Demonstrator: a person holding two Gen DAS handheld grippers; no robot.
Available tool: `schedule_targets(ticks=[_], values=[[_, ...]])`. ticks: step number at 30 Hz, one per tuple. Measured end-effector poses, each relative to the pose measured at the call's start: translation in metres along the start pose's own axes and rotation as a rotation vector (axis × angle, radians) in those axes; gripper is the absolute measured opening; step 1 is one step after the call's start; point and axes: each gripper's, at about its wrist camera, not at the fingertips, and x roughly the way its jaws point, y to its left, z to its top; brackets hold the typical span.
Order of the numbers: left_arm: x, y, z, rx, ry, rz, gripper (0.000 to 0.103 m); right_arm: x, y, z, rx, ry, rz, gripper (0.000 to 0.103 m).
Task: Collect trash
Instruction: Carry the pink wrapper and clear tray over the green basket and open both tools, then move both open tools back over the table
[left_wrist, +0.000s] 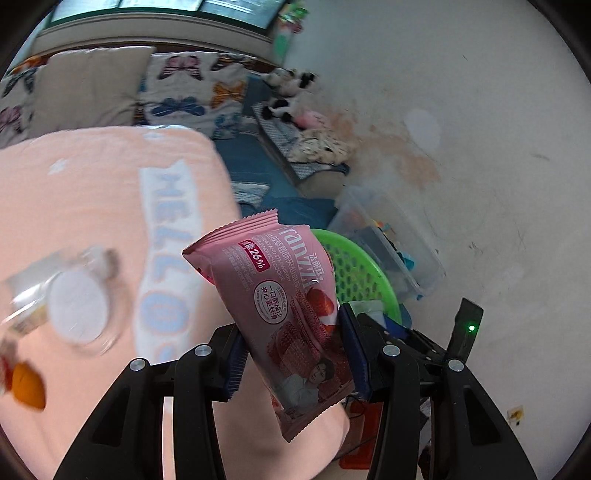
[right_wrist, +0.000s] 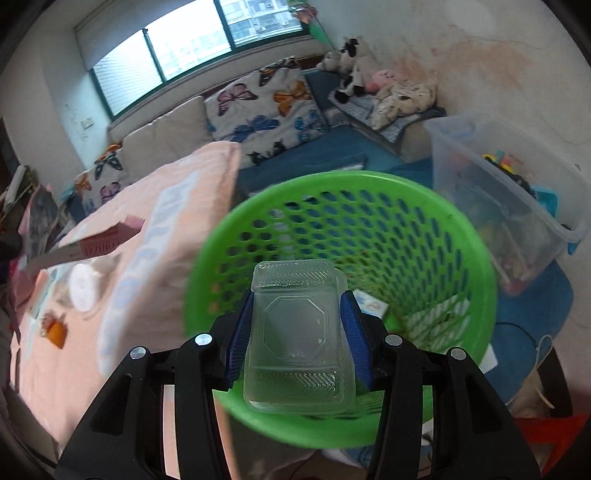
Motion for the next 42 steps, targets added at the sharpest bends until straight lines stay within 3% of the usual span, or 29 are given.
schedule_targets(ticks=[17,20,21,23,26,33,42], values=[[0.104,-0.042,0.012,0.097,0.119,0.013,0.046,-0.018,-0.043,-0.010,0.059,-0.034,-0.033,0.062],[0.116,-0.048,0.011,0.111,0.137,0.021,0.053,-0.025,-0.046,-0.012,0.070,-0.044,-0.031,0.064],[0.119,-0.048,0.011,0.111,0.141,0.020,0.062,-0.027,-0.047,-0.013,0.074,-0.047,-0.030,0.064],[0.123,-0.050,0.009,0.112,0.137,0.019,0.067,-0.031,-0.050,-0.016,0.084,-0.051,-0.027,0.064],[0.125,-0.051,0.004,0.120,0.138,0.013,0.077,-0.036,-0.051,-0.019,0.090,-0.054,-0.028,0.065],[0.105,-0.048,-0.006,0.147,0.112,0.034,0.077,-0.048,-0.044,-0.024,0.084,-0.065,-0.009,0.068],[0.054,-0.021,-0.023,0.128,0.038,0.120,0.078,-0.055,-0.008,-0.024,0.031,-0.067,0.036,0.074]])
